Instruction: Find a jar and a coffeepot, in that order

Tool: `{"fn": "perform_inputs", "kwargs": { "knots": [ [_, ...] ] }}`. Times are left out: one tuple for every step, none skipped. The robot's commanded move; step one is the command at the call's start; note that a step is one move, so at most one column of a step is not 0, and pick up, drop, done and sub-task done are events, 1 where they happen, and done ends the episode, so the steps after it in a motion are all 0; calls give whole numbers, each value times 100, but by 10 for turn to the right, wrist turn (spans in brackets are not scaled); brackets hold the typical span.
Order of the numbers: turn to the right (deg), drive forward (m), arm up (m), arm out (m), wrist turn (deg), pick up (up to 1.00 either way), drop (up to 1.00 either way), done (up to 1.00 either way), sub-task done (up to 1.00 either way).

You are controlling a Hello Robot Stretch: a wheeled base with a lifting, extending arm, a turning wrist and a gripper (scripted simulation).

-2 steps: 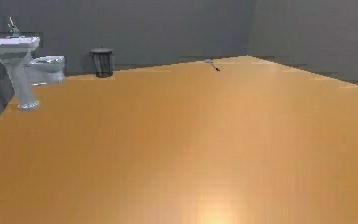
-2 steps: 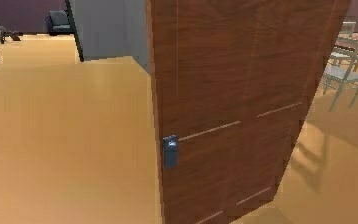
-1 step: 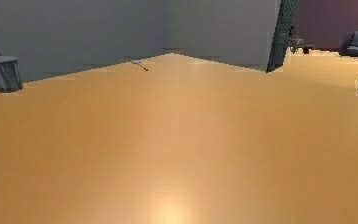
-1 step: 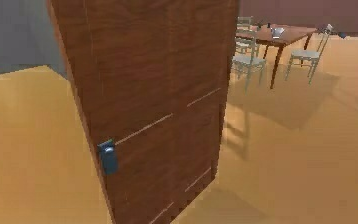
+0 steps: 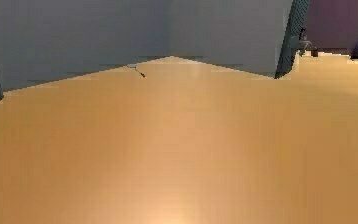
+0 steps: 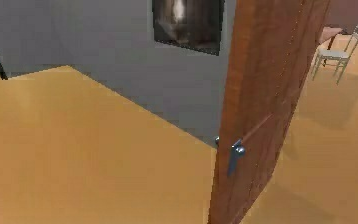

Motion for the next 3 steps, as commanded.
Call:
{"fn": "perform_inputs", "kwargs": {
  "knots": [
    [360,0,0,0,0,0,0,0,0],
    [0,100,0,0,0,0,0,0,0],
    [0,100,0,0,0,0,0,0,0]
  ]
}}
